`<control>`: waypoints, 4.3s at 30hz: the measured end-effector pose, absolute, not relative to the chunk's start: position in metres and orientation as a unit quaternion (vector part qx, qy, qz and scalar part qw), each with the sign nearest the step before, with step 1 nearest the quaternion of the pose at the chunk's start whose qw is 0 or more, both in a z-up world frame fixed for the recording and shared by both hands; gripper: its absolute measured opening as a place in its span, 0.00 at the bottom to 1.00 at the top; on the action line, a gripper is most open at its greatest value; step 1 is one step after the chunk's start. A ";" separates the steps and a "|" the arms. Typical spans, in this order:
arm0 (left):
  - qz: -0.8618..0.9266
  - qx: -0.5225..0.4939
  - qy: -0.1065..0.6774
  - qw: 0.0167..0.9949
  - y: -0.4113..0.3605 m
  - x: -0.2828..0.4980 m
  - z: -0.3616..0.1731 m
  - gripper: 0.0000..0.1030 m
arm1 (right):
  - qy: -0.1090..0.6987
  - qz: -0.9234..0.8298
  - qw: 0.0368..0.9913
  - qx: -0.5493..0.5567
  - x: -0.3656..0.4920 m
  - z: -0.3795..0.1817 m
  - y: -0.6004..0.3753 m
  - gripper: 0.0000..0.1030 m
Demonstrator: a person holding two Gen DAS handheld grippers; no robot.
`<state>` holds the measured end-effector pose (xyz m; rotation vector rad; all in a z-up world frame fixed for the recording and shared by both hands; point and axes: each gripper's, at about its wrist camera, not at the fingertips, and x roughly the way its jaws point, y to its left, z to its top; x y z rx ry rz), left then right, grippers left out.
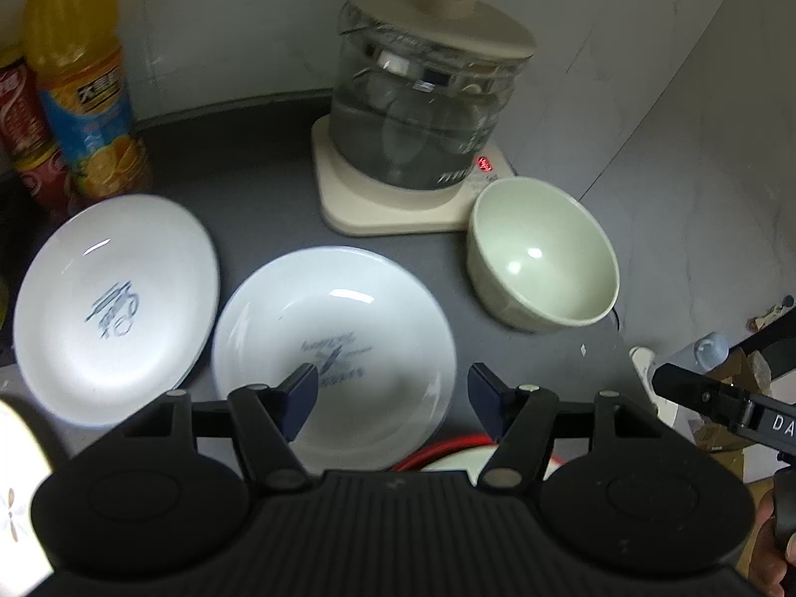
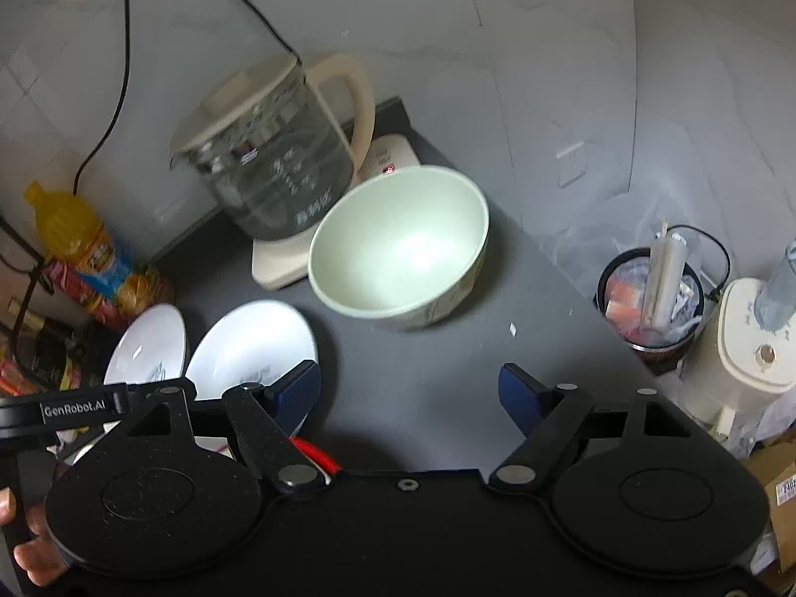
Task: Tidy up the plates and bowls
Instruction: 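Move both grippers to the smaller pale green bowl by the kettle and grasp its rim, then lift the smaller pale green bowl and carry it toward the red bowl stack, then lower the smaller pale green bowl into the stack and open both grippers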
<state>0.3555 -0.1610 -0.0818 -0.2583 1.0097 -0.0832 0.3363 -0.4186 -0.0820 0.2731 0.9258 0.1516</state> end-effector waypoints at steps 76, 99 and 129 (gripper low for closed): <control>-0.066 -0.151 0.481 0.861 -0.222 0.415 -0.079 0.13 | 0.453 0.059 0.875 0.158 0.390 -0.087 -0.441 0.20; -0.093 -0.157 0.461 0.868 -0.185 0.346 -0.047 0.13 | 0.431 0.077 0.886 0.155 0.328 -0.051 -0.406 0.20; -0.077 -0.169 0.529 0.828 -0.154 0.277 -0.073 0.13 | 0.478 0.094 0.863 0.130 0.273 -0.069 -0.373 0.21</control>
